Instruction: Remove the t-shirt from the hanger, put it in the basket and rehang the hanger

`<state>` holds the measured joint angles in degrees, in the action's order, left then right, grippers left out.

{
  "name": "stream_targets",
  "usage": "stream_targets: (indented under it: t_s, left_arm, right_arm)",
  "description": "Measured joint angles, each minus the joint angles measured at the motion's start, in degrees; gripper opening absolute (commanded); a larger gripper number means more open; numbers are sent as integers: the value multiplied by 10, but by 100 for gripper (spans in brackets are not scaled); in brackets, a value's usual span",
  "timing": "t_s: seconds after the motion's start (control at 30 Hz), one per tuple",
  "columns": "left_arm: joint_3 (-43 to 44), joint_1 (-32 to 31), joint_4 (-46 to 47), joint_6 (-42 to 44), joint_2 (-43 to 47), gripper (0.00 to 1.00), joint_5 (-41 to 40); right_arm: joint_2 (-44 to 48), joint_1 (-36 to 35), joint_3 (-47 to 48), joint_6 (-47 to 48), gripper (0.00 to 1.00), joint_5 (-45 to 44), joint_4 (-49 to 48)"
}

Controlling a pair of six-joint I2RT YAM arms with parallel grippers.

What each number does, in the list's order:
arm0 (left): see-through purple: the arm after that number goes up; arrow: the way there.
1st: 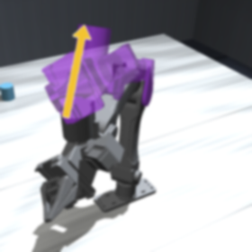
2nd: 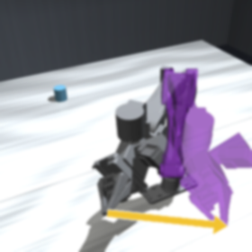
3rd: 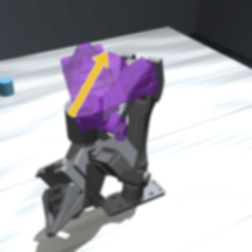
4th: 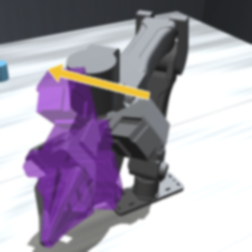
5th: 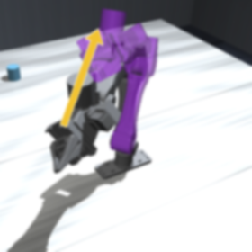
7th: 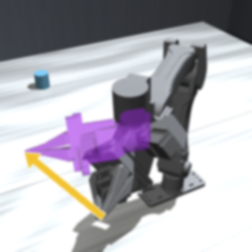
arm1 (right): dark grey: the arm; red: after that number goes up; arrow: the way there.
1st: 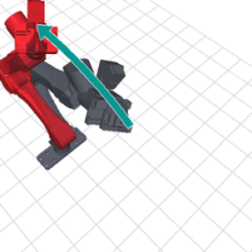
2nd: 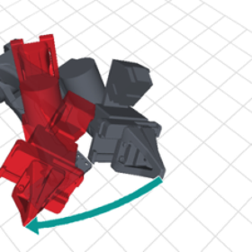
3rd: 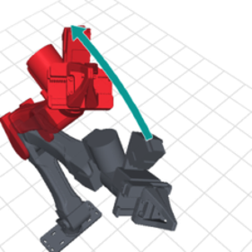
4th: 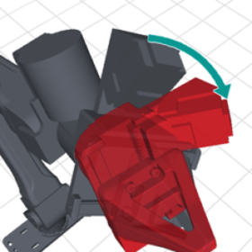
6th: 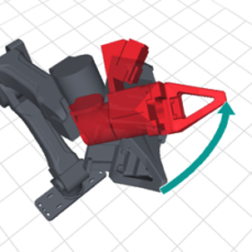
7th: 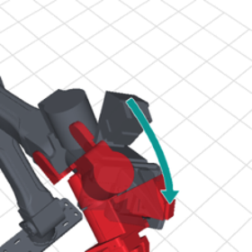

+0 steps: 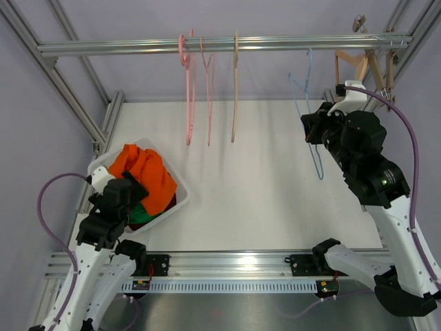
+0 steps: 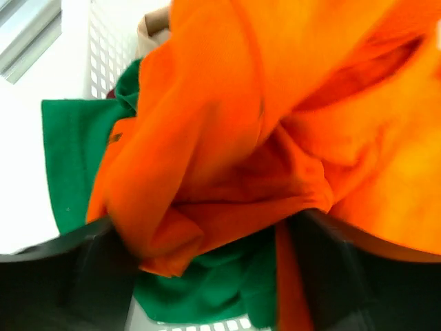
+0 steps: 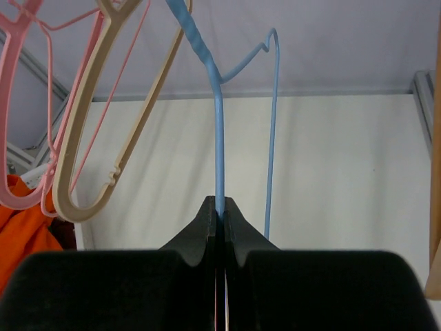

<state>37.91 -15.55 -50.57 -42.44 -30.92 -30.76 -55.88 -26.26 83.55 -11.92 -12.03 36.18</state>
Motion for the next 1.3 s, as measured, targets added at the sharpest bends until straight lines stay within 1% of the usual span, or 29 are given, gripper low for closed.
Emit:
stream_targets:
  t_s: [0.03, 0.17, 0.3, 0.47, 0.6, 0.77, 0.87, 1.03, 1.23, 1.3]
  left_arm:
    - [5, 0, -2, 1, 16, 99, 0]
    - [49, 0, -4, 21, 83, 99, 12]
    - [101, 0, -4, 54, 131, 99, 54]
    - [157, -13, -17, 83, 148, 99, 81]
    - [185, -37, -41, 98, 163, 99, 80]
    - [226, -51, -51, 110, 165, 99, 92]
    - [225, -57, -44, 111, 165, 99, 95]
    - [171, -58, -25, 115, 157, 99, 128]
    - [159, -59, -16, 113, 147, 99, 72]
    - [158, -59, -7, 110, 146, 99, 70]
  right_arm:
    - [-8, 0, 8, 6, 0, -7, -1]
    - [-42, 16, 27, 17, 0, -5, -12]
    - [-86, 67, 55, 16, 0, 18, -19]
    - [-135, 101, 78, 12, 0, 42, -33]
    - [-160, 108, 93, 8, 0, 57, -42]
    - [-180, 110, 97, -5, 0, 75, -59]
    - [-181, 110, 82, -12, 0, 83, -76]
    - [-181, 110, 67, -16, 0, 86, -94]
    - [-182, 111, 66, -16, 0, 88, -99]
    - [-184, 113, 62, -16, 0, 92, -107]
